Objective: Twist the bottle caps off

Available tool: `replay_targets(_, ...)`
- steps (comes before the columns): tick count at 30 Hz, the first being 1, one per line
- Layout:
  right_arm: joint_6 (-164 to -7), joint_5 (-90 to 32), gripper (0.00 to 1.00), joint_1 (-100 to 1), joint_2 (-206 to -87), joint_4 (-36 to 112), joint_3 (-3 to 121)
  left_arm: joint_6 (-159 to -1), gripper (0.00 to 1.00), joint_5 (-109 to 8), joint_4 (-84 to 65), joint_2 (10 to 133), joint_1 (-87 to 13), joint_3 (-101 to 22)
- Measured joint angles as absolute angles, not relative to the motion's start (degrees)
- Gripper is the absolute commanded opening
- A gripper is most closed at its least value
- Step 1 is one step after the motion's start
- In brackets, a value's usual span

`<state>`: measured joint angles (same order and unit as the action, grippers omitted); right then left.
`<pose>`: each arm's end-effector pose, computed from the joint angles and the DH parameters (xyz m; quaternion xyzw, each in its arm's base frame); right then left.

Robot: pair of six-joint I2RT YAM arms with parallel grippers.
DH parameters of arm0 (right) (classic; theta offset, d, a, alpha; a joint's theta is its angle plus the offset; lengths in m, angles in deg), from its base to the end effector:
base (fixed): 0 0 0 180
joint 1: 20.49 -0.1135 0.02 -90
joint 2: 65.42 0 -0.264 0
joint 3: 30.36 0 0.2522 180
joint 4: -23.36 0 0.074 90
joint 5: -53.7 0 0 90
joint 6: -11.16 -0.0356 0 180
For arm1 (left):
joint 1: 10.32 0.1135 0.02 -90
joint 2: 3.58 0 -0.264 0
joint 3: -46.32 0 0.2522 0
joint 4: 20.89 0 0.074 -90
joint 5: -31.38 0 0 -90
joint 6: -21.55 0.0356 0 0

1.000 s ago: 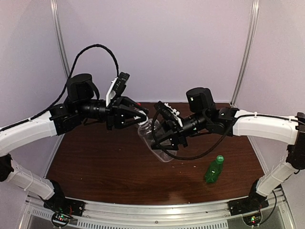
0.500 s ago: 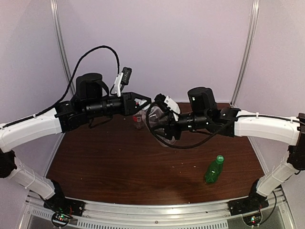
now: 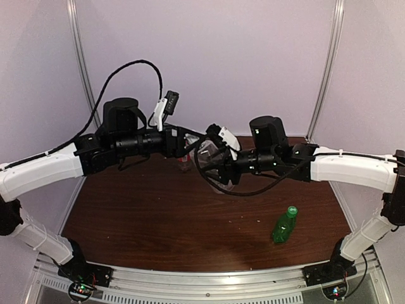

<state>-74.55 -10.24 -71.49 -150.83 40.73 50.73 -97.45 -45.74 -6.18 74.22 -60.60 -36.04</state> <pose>0.2074 0.2809 0.3185 -0.4862 0.6554 0.3881 0.4282 0.2001 -0.2532 0.3724 0.2114 0.7357 -0.4731 0.4362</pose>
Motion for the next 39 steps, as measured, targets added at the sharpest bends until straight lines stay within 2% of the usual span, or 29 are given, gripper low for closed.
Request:
replay_targets(8, -74.1, -1.2, 0.55, -71.3, -150.8, 40.8, 50.7, -86.4, 0.90, -38.2, -2.3, 66.9, -60.2, -35.7)
replay_targets(21, -72.8, 22.2, 0.55, -71.2, -151.0, 42.7, 51.7, -74.2, 0.90, -20.5, -1.3, 62.3, -59.7, -35.2)
replay_targets(27, -73.3, 28.4, 0.54, -71.2, -151.8, 42.4, 52.6, -73.7, 0.81, -13.8, -2.8, 64.5, -59.7, -34.9)
replay_targets(39, -74.5, 31.2, 0.53, -71.2, -152.6, 41.6, 52.6, -77.1, 0.45, -9.4, -5.5, 70.0, -59.7, -34.9)
